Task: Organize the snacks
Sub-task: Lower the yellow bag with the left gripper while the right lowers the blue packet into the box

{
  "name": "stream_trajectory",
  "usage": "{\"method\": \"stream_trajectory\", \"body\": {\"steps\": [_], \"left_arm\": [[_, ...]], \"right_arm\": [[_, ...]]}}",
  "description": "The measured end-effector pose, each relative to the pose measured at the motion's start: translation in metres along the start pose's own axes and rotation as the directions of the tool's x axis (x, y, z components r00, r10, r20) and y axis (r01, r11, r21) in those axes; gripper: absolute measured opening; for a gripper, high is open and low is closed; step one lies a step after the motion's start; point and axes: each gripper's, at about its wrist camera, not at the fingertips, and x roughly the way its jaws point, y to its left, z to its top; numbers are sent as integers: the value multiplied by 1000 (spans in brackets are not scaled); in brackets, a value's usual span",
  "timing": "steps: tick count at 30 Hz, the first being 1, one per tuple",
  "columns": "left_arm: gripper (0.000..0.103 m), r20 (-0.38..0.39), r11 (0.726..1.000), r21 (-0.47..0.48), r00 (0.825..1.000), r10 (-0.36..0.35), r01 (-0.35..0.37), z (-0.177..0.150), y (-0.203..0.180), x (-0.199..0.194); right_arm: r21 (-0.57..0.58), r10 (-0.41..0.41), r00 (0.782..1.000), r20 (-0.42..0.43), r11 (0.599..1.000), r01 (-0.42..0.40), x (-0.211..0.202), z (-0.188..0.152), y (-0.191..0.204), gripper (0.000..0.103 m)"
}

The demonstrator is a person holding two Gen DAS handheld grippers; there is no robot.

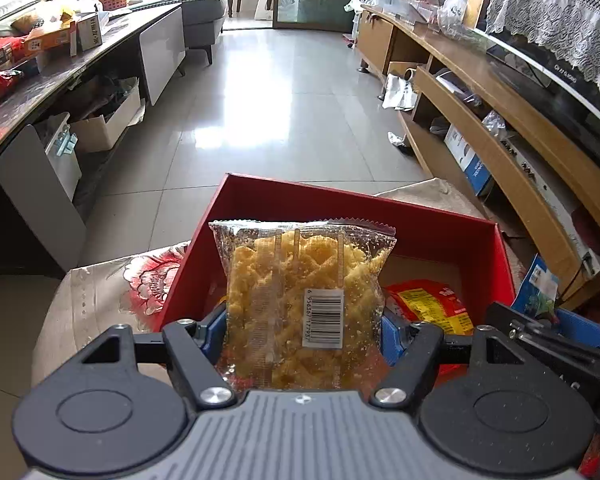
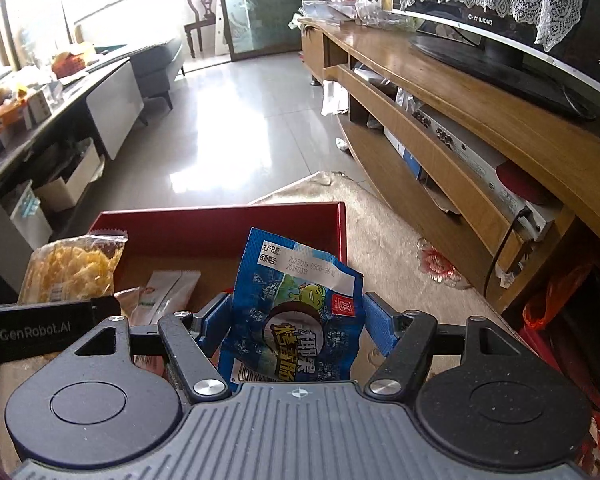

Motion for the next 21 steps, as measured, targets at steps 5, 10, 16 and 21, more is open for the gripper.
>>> {"method": "stream_trajectory", "body": {"steps": [5, 10, 16, 21], "left_arm": [[68, -7, 1000, -2, 1000, 10, -10, 3, 0, 9], [68, -14, 1000, -2, 1000, 17, -17, 6, 1, 17], [68, -26, 999, 0, 999, 34, -34, 7, 1, 26], [68, -40, 999, -6, 998, 44, -44, 9, 3, 33]], "right_arm": [[10, 10, 1000, -9, 1000, -10, 9, 4, -1, 76], [8, 21, 1000, -17, 1000, -21, 16, 6, 2, 76], [2, 29, 999, -33, 1000, -29, 28, 6, 3, 76], [-2, 33, 999, -43, 999, -33, 34, 6, 6, 76]]}}
